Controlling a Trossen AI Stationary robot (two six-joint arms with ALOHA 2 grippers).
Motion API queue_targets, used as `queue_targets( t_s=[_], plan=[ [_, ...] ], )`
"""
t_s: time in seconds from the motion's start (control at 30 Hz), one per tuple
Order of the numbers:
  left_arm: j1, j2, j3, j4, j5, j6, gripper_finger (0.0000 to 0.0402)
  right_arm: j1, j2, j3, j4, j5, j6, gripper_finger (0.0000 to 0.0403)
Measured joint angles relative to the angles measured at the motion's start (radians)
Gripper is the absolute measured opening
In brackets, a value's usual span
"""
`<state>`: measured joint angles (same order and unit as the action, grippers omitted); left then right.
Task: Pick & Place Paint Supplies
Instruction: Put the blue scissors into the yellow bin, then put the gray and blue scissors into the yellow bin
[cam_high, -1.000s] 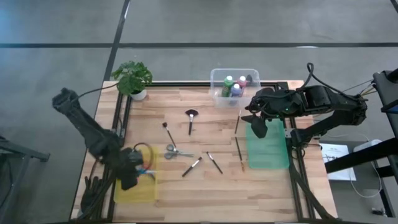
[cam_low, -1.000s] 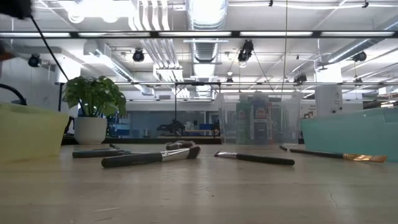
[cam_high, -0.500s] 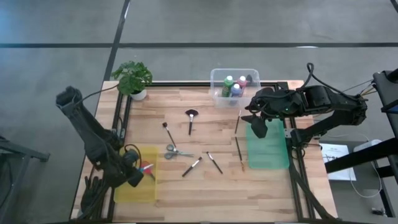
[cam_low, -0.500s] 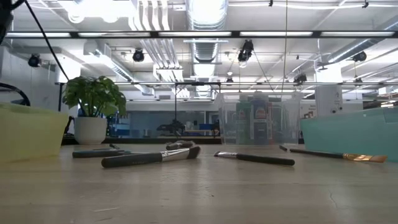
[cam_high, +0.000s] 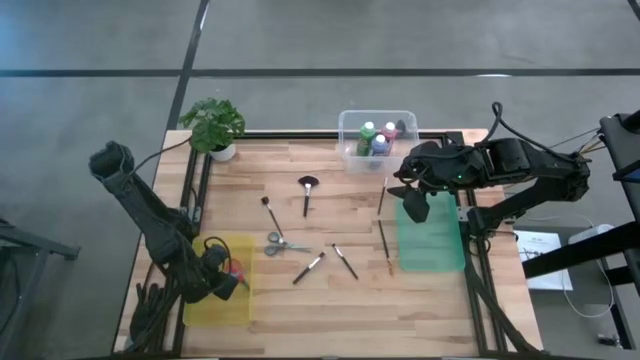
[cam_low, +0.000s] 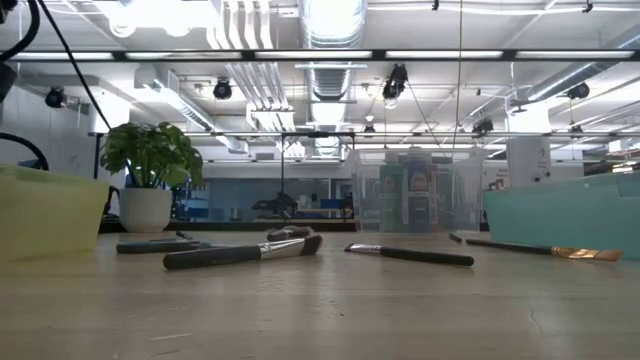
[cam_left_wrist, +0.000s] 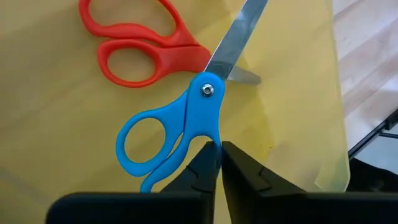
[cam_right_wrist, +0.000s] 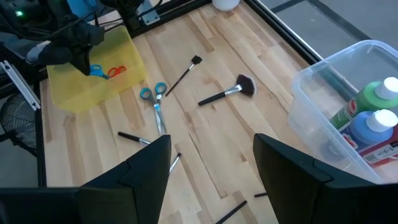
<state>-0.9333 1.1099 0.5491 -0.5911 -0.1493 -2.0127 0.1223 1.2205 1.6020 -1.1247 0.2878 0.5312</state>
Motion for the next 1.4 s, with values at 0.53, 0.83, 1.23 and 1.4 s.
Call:
queue_targets(
  t_s=[0.53, 0.83, 1.23, 1.4],
  plan=[
    [0.151, -0.029, 0.204, -0.015, -0.251, 0.584, 0.0137, 0.0, 0.0, -0.002, -0.001, 0.001, 0.024, 0.0228],
    [0.837, 0.008, 0.527, -0.136, -0.02, 1.432, 0.0102, 0.0, 0.008, -0.002, 0.0, 0.003, 0.016, 0.0228],
    [1.014, 0.213, 0.657, -0.321, 0.108, 1.884, 0.0101, 0.0, 0.008, -0.008, -0.001, 0.003, 0.024, 0.0228],
    [0.936, 0.346, 0.56, -0.224, 0.098, 1.903, 0.0101, 0.0, 0.008, -0.03, -0.001, 0.003, 0.033, 0.0228]
  ],
)
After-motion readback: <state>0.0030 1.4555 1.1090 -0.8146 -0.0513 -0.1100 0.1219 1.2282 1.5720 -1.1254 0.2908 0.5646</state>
